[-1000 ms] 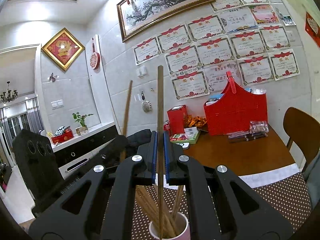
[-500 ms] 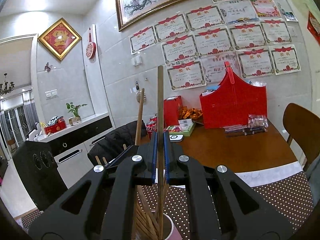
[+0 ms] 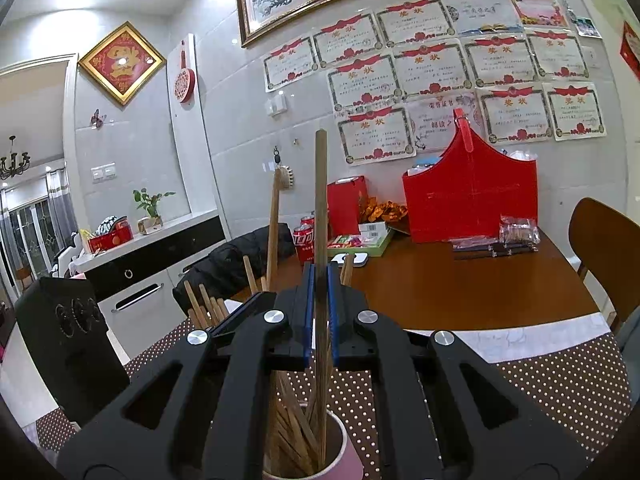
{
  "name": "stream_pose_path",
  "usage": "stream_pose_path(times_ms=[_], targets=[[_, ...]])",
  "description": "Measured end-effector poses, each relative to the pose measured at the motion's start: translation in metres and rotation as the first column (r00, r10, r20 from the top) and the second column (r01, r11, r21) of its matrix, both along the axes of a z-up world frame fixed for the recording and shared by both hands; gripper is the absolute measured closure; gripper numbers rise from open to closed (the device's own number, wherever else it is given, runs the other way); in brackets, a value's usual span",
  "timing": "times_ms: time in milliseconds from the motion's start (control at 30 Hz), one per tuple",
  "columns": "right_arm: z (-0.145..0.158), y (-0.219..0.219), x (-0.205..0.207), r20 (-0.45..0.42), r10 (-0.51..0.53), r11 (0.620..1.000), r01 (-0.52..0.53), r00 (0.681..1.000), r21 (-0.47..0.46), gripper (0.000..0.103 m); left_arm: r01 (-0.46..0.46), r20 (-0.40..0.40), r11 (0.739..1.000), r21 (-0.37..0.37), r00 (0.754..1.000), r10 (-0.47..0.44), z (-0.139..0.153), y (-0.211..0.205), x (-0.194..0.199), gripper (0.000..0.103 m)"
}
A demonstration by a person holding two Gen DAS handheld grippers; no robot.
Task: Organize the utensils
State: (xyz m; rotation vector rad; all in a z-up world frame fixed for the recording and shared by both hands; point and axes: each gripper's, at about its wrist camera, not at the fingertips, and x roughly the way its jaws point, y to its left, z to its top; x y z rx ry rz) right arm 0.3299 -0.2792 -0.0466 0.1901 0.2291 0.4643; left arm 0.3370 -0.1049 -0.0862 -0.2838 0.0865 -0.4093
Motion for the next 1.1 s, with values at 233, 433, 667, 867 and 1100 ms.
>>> stream_pose_path(times_ms=[233,433,667,867,1100], targets=[[-0.012,-0.006,-0.004,-0.055,0.010,1.000,-0.010,0.998,0.000,0.096,0.021,-0.042,0.999,0.042,0.999,-0.019,-0.011,0.003,-0.013,0.097],[-0.015,-0.019,-0.013,-0.101,0.000,0.999,0.005,0.995,0.048,0.012,0.000,-0.039,0.997,0.072,0.999,0.003,-0.003,0.013,-0.030,0.034],[-0.007,-0.039,-0.037,-0.107,-0.066,0.992,0.077,0.992,0.097,0.006,-0.025,-0.051,0.986,0.163,0.998,0.034,0.020,0.018,-0.051,0.020],[0.001,-0.039,-0.067,-0.164,-0.165,0.981,0.179,0.973,0.075,0.006,-0.083,-0.106,0.951,0.296,0.987,0.119,0.038,0.018,-0.076,0.019],[0.019,-0.029,-0.125,-0.193,-0.245,0.965,0.258,0.950,0.043,0.006,-0.116,-0.192,0.926,0.360,0.962,0.195,0.062,0.031,-0.122,0.019]])
